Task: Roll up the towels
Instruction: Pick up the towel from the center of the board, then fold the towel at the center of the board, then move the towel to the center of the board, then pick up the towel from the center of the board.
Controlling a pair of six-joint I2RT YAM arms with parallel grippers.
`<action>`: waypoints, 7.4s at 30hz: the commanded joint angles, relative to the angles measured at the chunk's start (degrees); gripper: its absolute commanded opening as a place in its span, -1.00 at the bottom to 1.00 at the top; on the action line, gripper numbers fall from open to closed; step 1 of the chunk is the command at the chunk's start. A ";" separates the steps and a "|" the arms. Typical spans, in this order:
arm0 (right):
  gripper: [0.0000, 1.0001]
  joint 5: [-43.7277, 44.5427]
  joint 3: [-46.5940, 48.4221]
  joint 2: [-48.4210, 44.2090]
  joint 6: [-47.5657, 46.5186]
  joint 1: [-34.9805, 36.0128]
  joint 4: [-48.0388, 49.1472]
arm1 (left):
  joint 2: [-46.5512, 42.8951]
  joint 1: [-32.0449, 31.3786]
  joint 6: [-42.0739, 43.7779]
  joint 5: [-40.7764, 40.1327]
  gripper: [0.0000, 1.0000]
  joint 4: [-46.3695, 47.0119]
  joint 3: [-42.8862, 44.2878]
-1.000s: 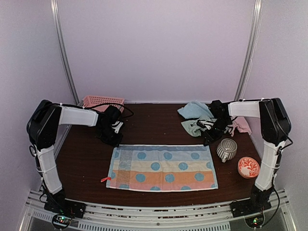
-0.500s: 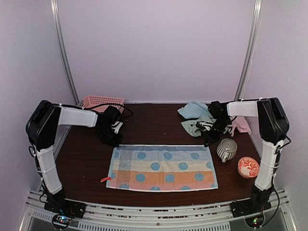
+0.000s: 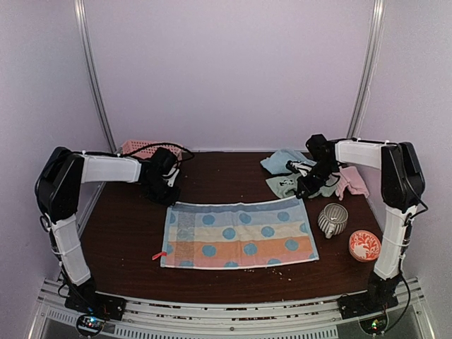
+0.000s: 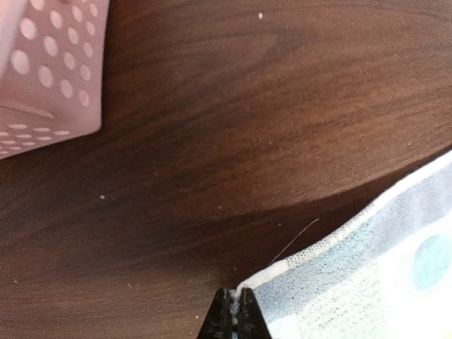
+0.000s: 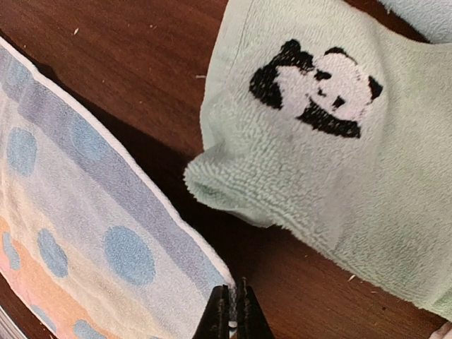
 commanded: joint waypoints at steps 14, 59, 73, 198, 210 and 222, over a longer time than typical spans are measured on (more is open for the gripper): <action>-1.00 -9.33 -7.47 -11.04 -2.09 -3.11 10.32 | -12.78 0.09 -0.86 -3.85 -1.00 1.95 -4.02; -1.00 -17.84 -26.69 -25.40 -28.83 -4.77 -4.11 | -30.19 -0.03 3.05 16.60 -1.00 -14.46 -19.02; -1.00 -14.17 -29.16 -22.61 -32.71 -0.44 -4.90 | -25.40 -0.11 2.45 18.76 -1.00 -14.75 -20.94; -0.33 2.59 -9.15 -4.00 8.14 5.96 2.22 | -22.10 -6.89 -14.99 9.58 -1.00 -2.01 -24.36; -0.28 2.07 -8.68 -1.24 10.33 3.49 2.91 | -21.80 -6.91 -15.25 7.88 -0.46 0.27 -26.04; -0.27 -1.50 -8.57 1.56 9.83 3.49 3.32 | -18.89 -6.89 -14.17 7.74 -0.60 0.76 -26.39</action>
